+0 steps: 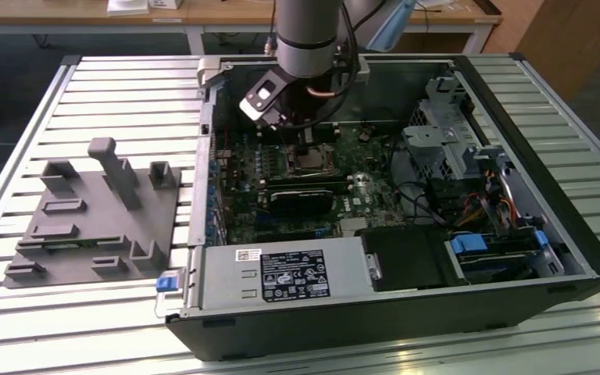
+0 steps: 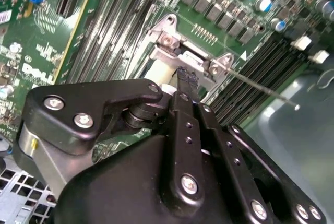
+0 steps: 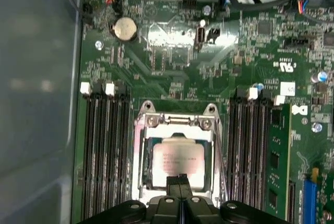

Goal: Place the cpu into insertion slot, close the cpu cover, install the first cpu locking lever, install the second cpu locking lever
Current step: 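Close the cpu cover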

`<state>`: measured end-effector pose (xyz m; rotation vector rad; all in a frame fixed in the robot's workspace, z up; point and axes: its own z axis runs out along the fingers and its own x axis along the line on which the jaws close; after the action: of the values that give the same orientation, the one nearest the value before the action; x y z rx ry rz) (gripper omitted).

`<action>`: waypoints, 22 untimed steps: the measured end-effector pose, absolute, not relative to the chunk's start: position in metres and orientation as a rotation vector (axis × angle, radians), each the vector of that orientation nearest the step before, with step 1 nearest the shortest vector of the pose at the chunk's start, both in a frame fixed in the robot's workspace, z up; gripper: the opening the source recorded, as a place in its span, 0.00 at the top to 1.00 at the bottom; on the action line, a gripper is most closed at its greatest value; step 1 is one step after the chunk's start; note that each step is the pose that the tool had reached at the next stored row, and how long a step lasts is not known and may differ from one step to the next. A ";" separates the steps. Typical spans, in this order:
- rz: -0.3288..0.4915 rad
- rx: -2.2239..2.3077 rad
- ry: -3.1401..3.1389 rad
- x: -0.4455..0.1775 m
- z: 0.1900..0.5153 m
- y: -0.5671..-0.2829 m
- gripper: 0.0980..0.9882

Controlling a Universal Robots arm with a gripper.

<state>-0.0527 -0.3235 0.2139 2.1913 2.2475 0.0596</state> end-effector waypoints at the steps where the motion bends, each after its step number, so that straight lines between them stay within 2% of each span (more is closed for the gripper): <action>1: 0.060 2.191 2.248 -0.054 0.213 -0.323 0.99; 22: 0.058 2.191 2.248 -0.056 0.200 -0.324 0.99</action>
<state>-0.0563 -0.3235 0.2002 2.1914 2.2483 0.0575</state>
